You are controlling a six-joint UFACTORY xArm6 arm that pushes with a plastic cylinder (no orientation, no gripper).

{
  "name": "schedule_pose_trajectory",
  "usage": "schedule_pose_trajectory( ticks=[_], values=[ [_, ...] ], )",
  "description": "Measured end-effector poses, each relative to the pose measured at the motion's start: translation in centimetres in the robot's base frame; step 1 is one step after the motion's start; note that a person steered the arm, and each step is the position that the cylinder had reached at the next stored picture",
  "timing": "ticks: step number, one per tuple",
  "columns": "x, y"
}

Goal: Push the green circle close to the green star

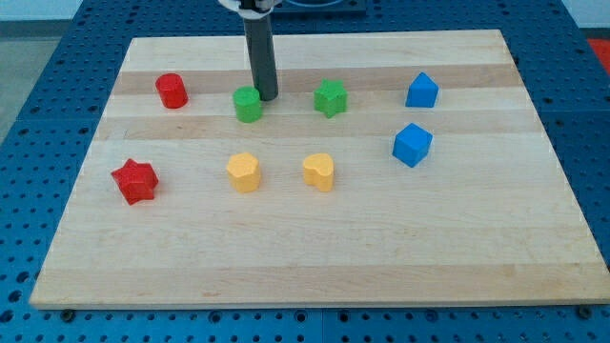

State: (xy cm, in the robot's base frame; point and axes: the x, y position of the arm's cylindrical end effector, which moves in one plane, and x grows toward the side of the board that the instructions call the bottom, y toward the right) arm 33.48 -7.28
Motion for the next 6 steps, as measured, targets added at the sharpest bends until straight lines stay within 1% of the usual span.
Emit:
schedule_pose_trajectory(
  ticks=[1, 2, 3, 4, 5, 6],
  values=[
    [0.2, -0.2],
    [-1.5, -3.1],
    [-1.9, -7.7],
    [-1.4, -10.1],
    [1.1, -7.6],
    [2.3, -2.3]
  ],
)
